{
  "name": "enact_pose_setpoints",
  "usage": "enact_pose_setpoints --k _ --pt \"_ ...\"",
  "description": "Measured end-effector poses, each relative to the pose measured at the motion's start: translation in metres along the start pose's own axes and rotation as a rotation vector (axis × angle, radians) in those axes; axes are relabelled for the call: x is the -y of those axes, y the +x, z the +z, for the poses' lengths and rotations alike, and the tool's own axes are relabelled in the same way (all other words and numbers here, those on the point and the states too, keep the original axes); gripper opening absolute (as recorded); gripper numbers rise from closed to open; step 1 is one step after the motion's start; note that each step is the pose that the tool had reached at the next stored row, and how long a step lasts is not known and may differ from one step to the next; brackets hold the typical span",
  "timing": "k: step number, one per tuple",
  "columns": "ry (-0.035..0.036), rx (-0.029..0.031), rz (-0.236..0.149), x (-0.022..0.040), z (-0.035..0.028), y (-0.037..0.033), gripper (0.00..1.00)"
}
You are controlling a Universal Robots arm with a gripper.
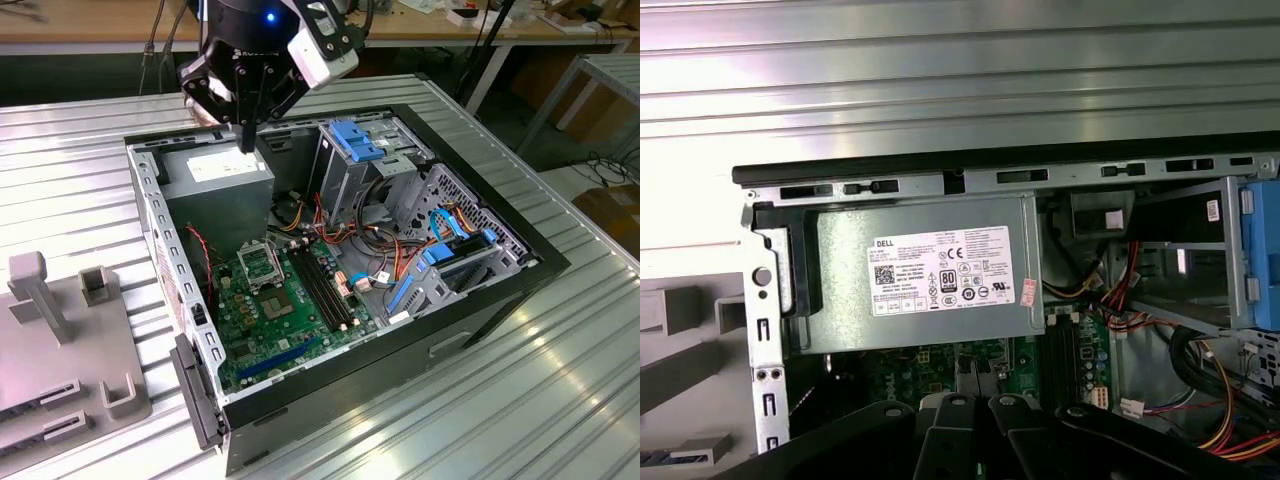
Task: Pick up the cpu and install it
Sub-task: 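Reach for the cpu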
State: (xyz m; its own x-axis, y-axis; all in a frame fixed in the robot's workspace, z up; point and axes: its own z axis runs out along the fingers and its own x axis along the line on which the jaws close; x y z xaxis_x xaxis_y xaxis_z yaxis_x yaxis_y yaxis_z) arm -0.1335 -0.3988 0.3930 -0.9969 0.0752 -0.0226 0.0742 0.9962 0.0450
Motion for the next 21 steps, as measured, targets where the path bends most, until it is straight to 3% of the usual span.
enact_pose_setpoints --k 8,21 --pt "0.0 -0.0003 0.0 0.0002 0.0001 0.0022 0.11" --pt "0.0001 -0.0011 0.0 0.001 0.0001 0.013 0.11"
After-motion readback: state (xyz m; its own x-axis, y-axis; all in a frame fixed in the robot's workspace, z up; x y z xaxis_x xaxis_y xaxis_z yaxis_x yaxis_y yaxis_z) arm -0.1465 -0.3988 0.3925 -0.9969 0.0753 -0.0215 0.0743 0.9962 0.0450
